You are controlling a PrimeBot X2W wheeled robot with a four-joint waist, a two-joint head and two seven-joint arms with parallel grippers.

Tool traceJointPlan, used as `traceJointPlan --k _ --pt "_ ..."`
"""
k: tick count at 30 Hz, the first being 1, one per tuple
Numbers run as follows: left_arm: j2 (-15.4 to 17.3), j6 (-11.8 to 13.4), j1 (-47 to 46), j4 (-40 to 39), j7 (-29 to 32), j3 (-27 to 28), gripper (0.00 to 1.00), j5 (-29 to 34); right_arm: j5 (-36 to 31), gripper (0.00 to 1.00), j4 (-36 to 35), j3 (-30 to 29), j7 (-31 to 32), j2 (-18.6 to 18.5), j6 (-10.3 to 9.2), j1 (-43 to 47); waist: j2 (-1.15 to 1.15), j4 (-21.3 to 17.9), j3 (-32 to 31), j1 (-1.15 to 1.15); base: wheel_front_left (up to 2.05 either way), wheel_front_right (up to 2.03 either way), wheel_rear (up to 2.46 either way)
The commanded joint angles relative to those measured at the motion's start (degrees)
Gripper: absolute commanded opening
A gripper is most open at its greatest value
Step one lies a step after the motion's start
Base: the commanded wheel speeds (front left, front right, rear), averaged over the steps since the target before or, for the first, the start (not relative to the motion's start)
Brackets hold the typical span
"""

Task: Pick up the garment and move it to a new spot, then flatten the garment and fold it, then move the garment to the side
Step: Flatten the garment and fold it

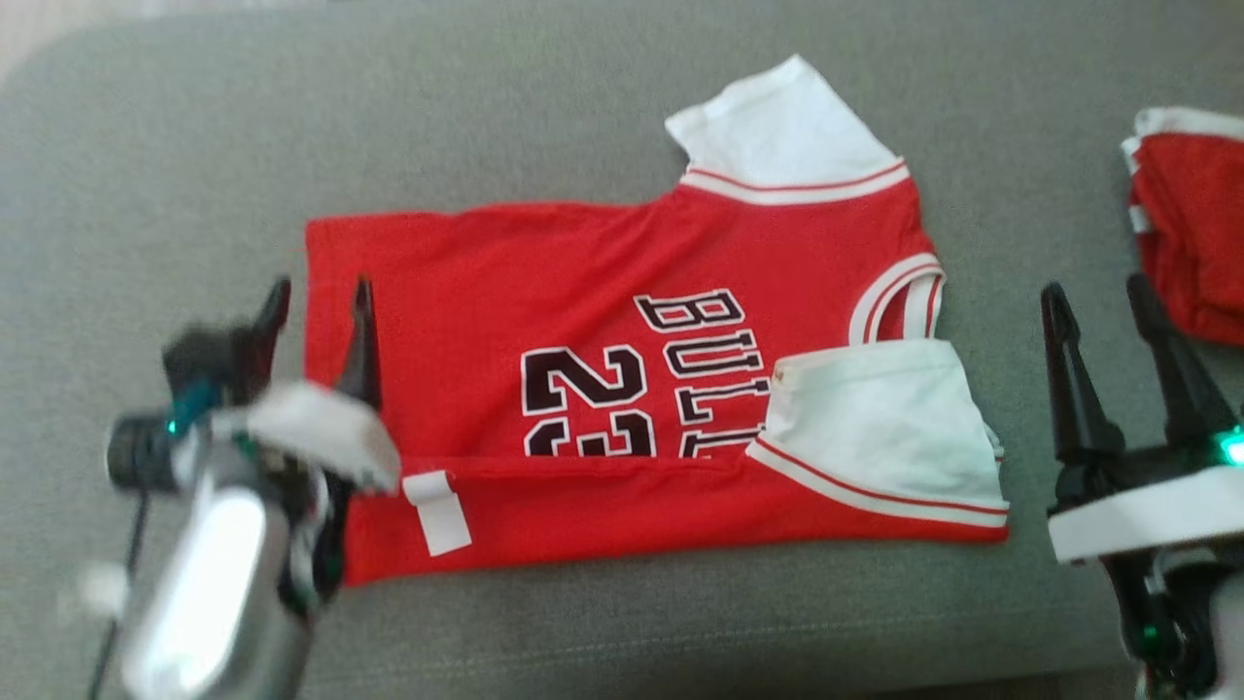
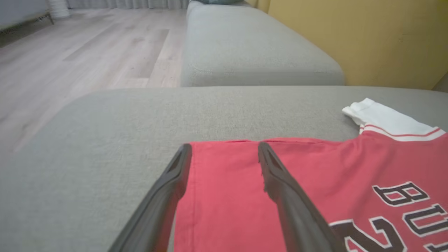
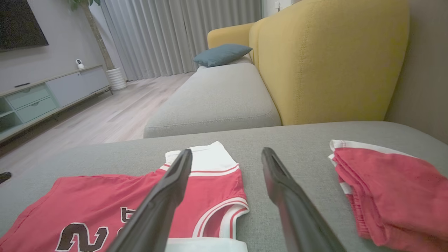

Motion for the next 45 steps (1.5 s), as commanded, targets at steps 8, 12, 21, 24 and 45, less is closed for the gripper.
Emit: traceJointPlan --k 8,12,21,24,45 --pt "1.66 -5.13 -17.97 20.86 -1.45 5.26 1.00 -4.36 1.44 1.00 -1.18 2.38 -1.74 -0.97 0.37 -4.43 0.00 -2.88 6.62 0.00 0.00 0.00 0.00" --pt "2.65 -7.32 -23.41 30.00 -1.22 6.08 1.00 -5.76 1.91 1.00 -0.46 2.70 -2.10 -0.92 0.37 -5.07 0.00 -3.71 7.80 0.00 0.00 0.00 0.00" --pt "3.35 -10.74 -29.59 42.35 5.85 5.36 0.44 -7.75 3.00 1.00 1.20 2.83 -2.64 -1.01 0.37 -5.51 0.00 -3.77 8.35 0.00 0.00 0.00 0.00" --pt "3.42 -11.02 -30.32 43.08 6.48 4.77 0.00 -7.49 3.39 1.00 1.72 3.05 -2.28 -1.17 0.37 -5.69 0.00 -3.54 8.40 0.00 0.00 0.00 0.00" --pt "-4.95 -11.65 -39.33 39.68 0.86 -0.21 0.00 -6.33 12.18 1.00 25.23 6.49 5.85 -11.99 0.37 -34.17 0.00 7.44 16.98 0.00 0.00 0.00 0.00"
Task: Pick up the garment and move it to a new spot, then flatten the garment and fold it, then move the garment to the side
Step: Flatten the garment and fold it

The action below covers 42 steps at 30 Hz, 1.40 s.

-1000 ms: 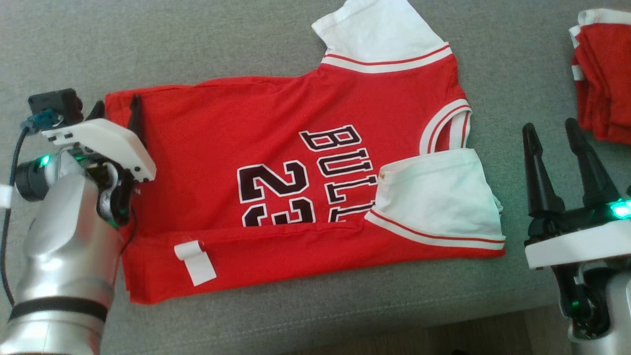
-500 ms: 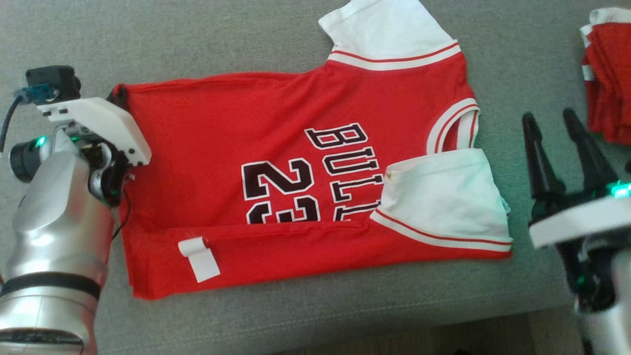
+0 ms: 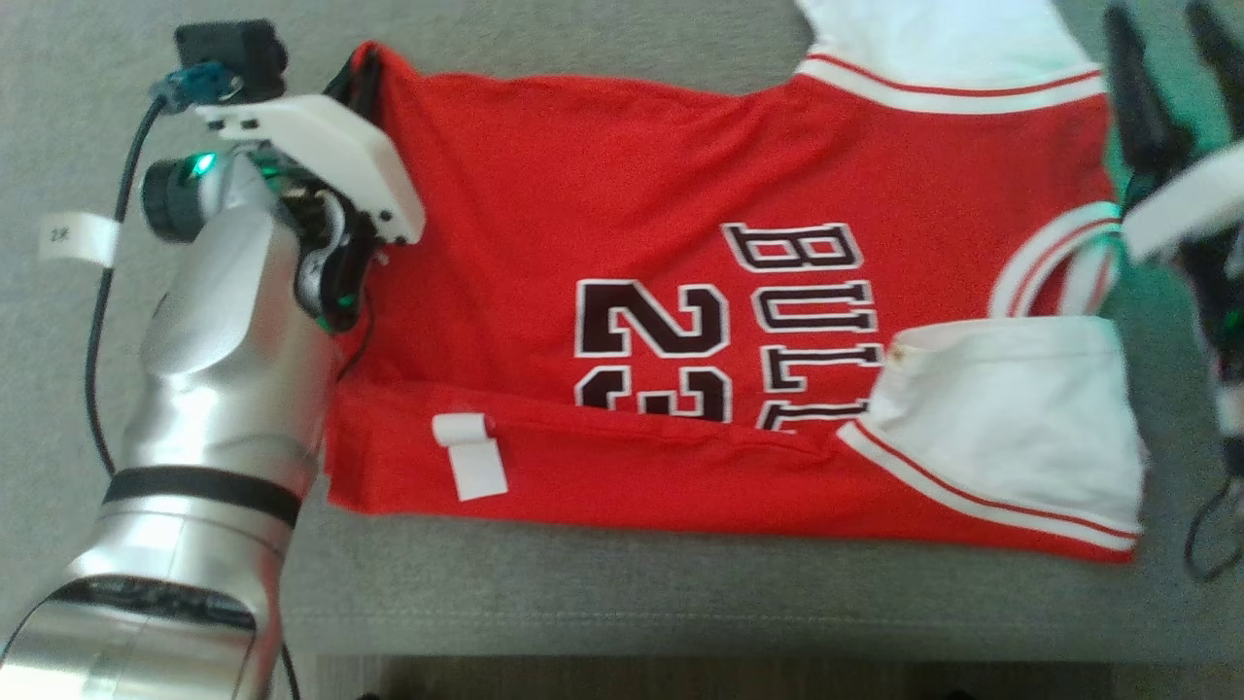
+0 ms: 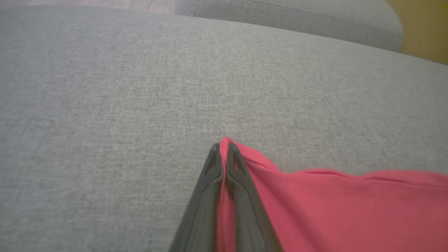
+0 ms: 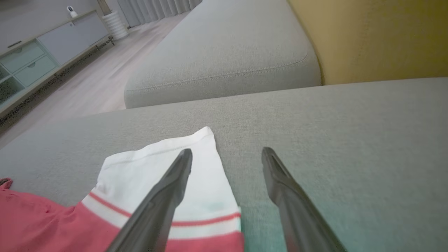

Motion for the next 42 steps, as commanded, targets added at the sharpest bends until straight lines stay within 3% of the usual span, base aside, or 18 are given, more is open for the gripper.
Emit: traceJointPlan --k 1,11,20,21,23,24,25,33,42 --pt "1.44 -0.37 -2.22 -1.45 -0.76 1.09 0.00 -0.14 0.89 1.00 0.39 1.24 0.79 -1.67 0.37 -3.11 0.00 2.43 1.85 -0.01 0.00 0.00 0.00" --pt "-1.32 -1.73 -5.45 1.16 -3.35 -1.11 0.00 -1.90 2.52 1.00 20.09 11.05 5.33 -5.34 0.37 -21.21 0.00 6.68 3.88 -0.01 0.00 0.00 0.00" --pt "-1.84 -2.43 -7.34 4.37 -5.08 -3.06 0.00 -3.75 4.42 1.00 31.43 19.10 8.14 -5.94 0.37 -29.03 0.00 7.30 3.98 -0.01 0.00 0.00 0.00" --pt "-1.86 -2.47 -7.50 4.70 -5.22 -3.23 0.00 -3.94 4.90 0.90 32.04 19.88 8.22 -5.94 0.37 -29.50 0.00 7.27 3.97 -0.01 0.00 0.00 0.00" --pt "-1.88 -2.54 -7.74 5.36 -5.55 -3.50 0.00 -4.33 5.95 0.32 32.94 21.57 8.36 -5.99 0.37 -30.12 0.00 7.13 3.91 -0.01 0.00 0.00 0.00" --pt "-1.88 -2.54 -7.74 5.36 -5.55 -3.50 0.00 -4.33 5.95 0.32 32.94 21.57 8.36 -5.99 0.37 -30.12 0.00 7.13 3.91 -0.01 0.00 0.00 0.00" --pt "-1.89 -2.58 -7.84 5.66 -5.72 -3.65 0.00 -4.50 6.59 0.00 33.24 22.28 8.26 -6.05 0.37 -30.37 0.00 7.07 3.89 -0.01 0.00 0.00 0.00" --pt "-1.91 -3.23 -7.60 7.93 -8.71 -4.29 0.00 -5.82 11.91 0.00 30.55 28.70 1.18 -8.71 0.37 -29.75 0.00 6.10 2.08 -0.01 0.00 0.00 0.00" --pt "0.70 -3.53 -1.56 6.89 -12.93 -2.84 0.00 -7.25 17.51 0.00 17.99 32.28 -10.20 -14.62 0.37 -18.88 0.00 3.58 -4.23 -0.01 0.00 0.00 0.00"
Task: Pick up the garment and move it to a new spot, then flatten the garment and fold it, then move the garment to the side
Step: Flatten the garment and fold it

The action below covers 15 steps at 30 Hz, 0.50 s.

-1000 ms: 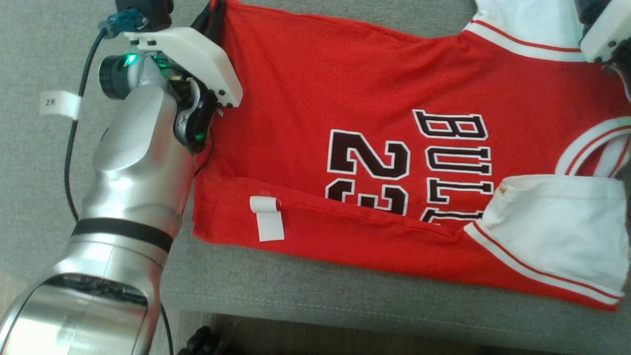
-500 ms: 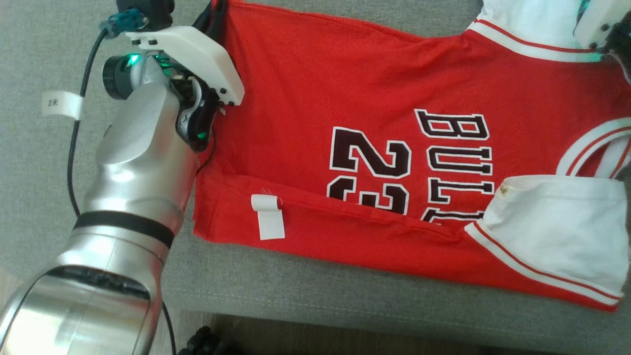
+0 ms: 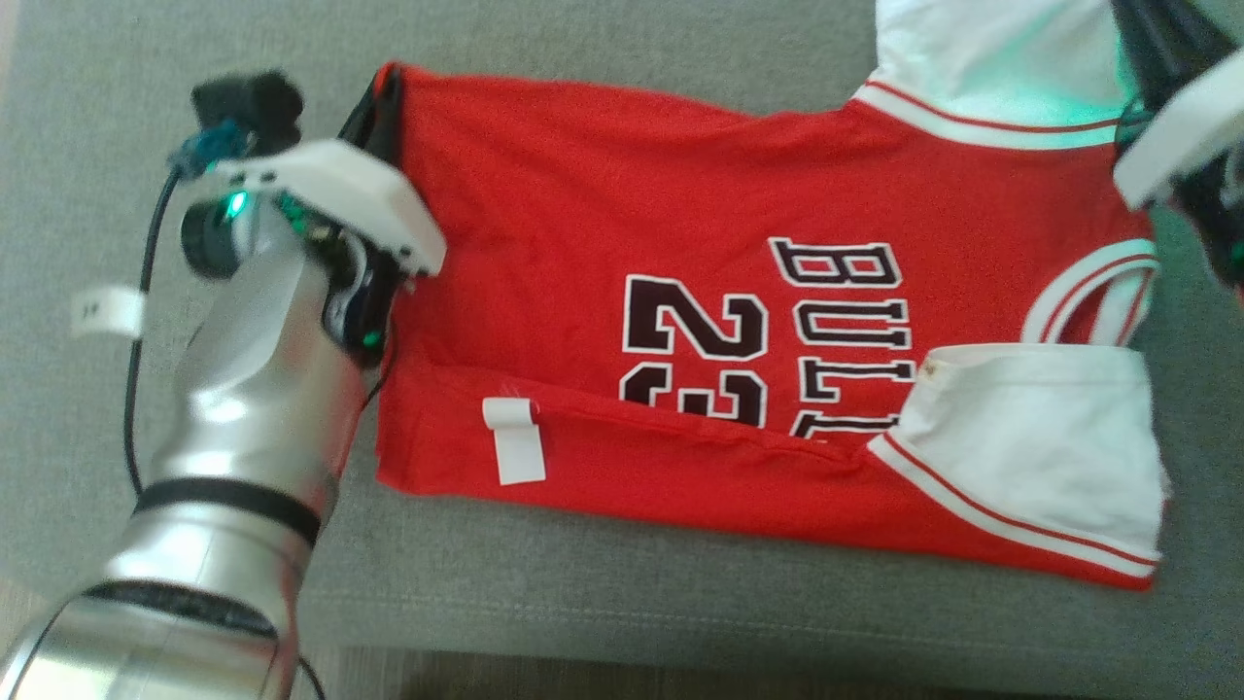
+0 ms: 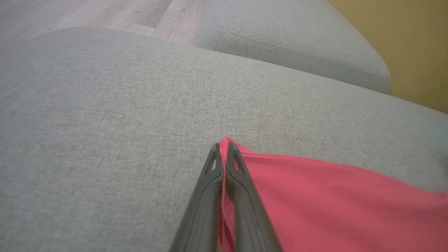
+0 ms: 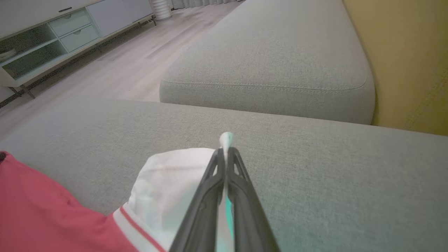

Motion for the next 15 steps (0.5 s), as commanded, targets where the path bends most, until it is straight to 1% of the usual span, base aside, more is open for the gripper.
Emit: traceJointPlan --k 1,4,7,9,13,15 --pt "3.26 -0.10 0.59 -2.19 -0.75 1.60 0.00 -0.46 0.81 0.00 -3.47 0.03 -1.72 -1.98 0.37 2.76 0.00 -1.43 -2.14 0.00 0.00 0.00 0.00" --pt "4.49 -0.06 3.22 -4.05 -1.00 1.82 0.00 -0.73 1.51 0.00 -7.78 -1.01 -3.73 -3.71 0.37 7.11 0.00 -2.38 -3.78 0.00 0.00 0.00 0.00" --pt "5.78 -0.18 5.63 -6.50 -0.48 1.97 0.00 -1.22 1.66 0.00 -11.86 -2.84 -4.69 -5.01 0.37 11.39 0.00 -3.15 -5.04 0.00 0.00 0.00 0.00" --pt "6.80 0.22 7.43 -8.67 0.15 1.79 0.00 -1.10 1.60 0.00 -14.37 -4.31 -4.67 -5.54 0.37 14.63 0.00 -3.65 -5.76 0.00 0.00 0.00 0.00" --pt "8.38 1.62 11.95 -14.49 1.60 1.68 0.00 -1.24 2.05 0.00 -19.32 -7.86 -3.70 -5.31 0.37 22.74 0.00 -4.40 -7.00 0.00 0.00 0.00 0.00" --pt "9.10 2.41 14.79 -18.06 2.42 1.87 0.00 -1.65 2.25 0.00 -21.49 -9.83 -2.94 -4.45 0.37 27.11 0.00 -4.83 -7.47 0.00 0.00 0.00 0.00"
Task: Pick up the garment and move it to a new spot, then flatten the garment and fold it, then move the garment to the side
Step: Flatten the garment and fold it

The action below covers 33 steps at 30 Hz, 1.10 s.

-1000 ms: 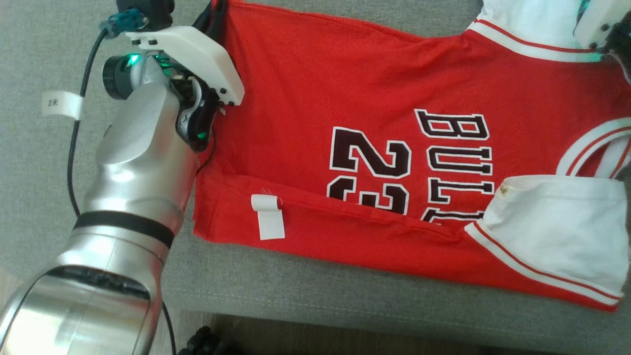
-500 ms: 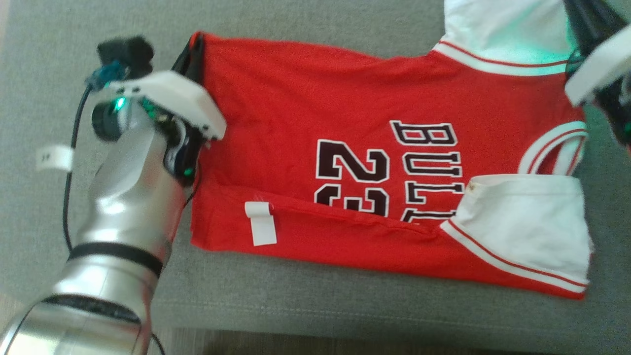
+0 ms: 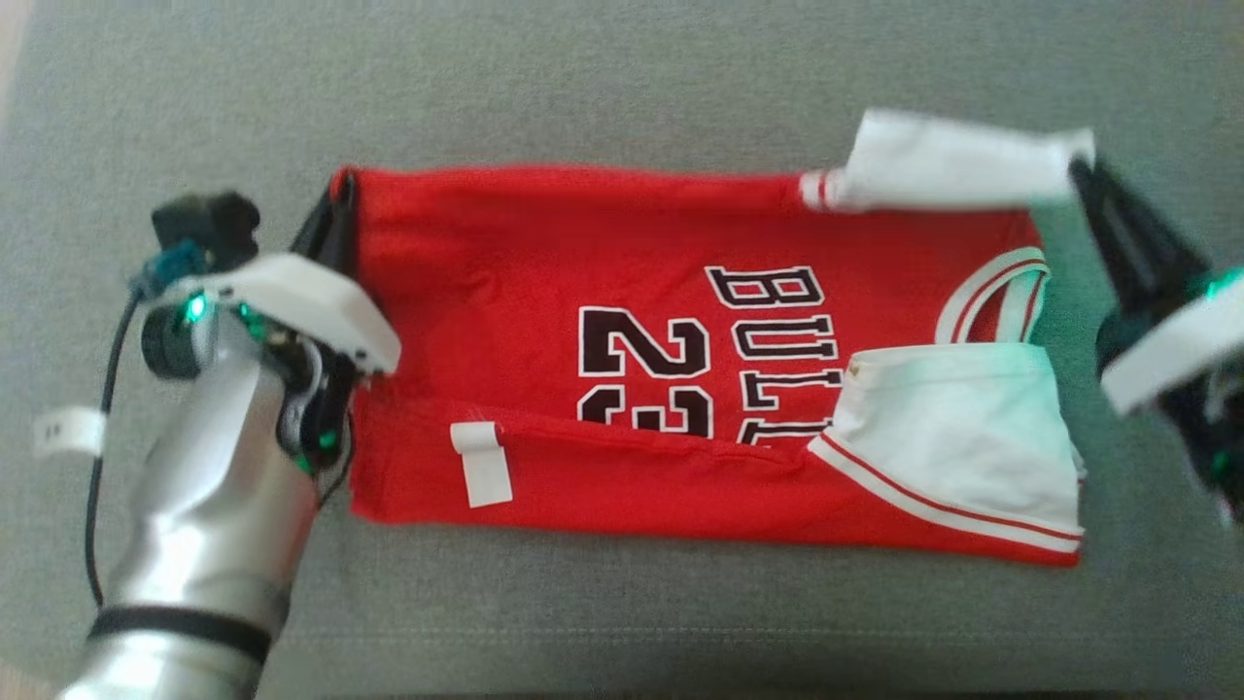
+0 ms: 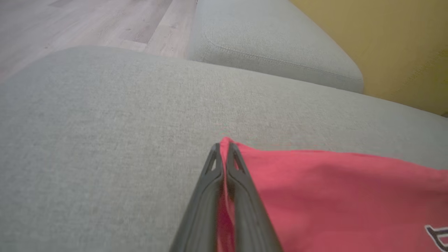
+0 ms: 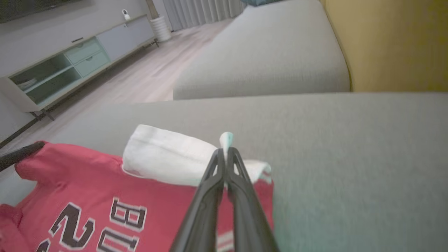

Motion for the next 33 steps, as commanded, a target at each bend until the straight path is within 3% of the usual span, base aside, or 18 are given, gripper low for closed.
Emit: traceJointPlan --k 1,9,18,19,20,21,22,23,24,25,28,33 --pt "2.71 0.55 1.47 -3.95 0.75 1.91 0.00 -0.99 0.46 0.00 -2.88 -1.51 0.36 -0.27 0.37 3.83 0.00 -0.63 -0.58 0.00 0.00 0.00 0.00" --pt "6.47 3.84 14.38 -18.86 5.20 4.20 0.00 -4.23 -0.47 0.00 -8.67 -8.20 3.34 6.18 0.37 17.68 0.00 -2.50 -1.42 0.00 0.00 0.00 0.00" --pt "9.24 8.28 23.39 -30.88 9.61 5.17 0.00 -5.24 -3.59 0.00 -12.52 -13.29 6.43 11.90 0.37 25.71 0.00 -3.16 -1.65 0.00 0.00 0.00 0.00" --pt "9.37 8.68 24.13 -31.59 10.21 5.12 0.09 -5.36 -3.94 0.00 -12.92 -13.76 6.85 12.64 0.37 26.49 0.00 -3.16 -1.67 0.00 0.00 0.00 0.00" --pt "9.41 9.04 24.86 -32.09 10.80 5.09 0.36 -5.59 -4.36 0.00 -13.21 -14.22 7.31 13.33 0.37 27.24 0.00 -3.21 -1.75 0.00 0.00 0.00 0.00" --pt "9.35 9.33 25.53 -32.62 11.09 5.17 0.86 -5.89 -4.90 0.12 -13.57 -14.57 7.64 13.92 0.37 27.92 0.00 -3.26 -1.83 0.00 0.00 0.00 0.00" --pt "9.35 9.61 26.16 -33.05 11.30 5.15 1.00 -6.01 -5.21 0.17 -13.81 -14.96 8.06 14.61 0.37 28.66 0.00 -3.29 -1.89 0.00 0.00 0.00 0.00" --pt "9.35 9.85 26.78 -33.37 11.25 5.18 1.00 -6.06 -5.75 0.33 -13.91 -15.30 8.54 15.18 0.37 29.39 0.00 -3.34 -2.06 0.00 0.00 0.00 0.00" --pt "9.27 10.12 27.40 -33.62 11.13 5.23 1.00 -6.14 -6.37 0.75 -14.18 -15.55 8.82 15.71 0.37 29.98 0.00 -3.39 -2.17 0.00 0.00 0.00 0.00" --pt "9.21 10.45 28.03 -33.85 10.85 5.29 1.00 -6.10 -6.79 1.00 -14.54 -15.80 9.01 16.39 0.37 30.53 0.00 -3.46 -2.31 0.00 0.00 0.00 0.00" --pt "9.15 12.02 29.77 -34.71 8.90 5.37 1.00 -4.83 -9.05 1.00 -15.64 -16.94 8.91 17.93 0.37 31.84 0.00 -3.60 -2.77 0.00 0.00 0.00 0.00" --pt "9.26 16.97 32.65 -39.17 3.91 4.54 1.00 0.88 -14.52 1.00 -19.89 -19.11 6.69 20.04 0.37 32.80 0.00 -3.87 -3.93 0.00 0.00 0.00 0.00"
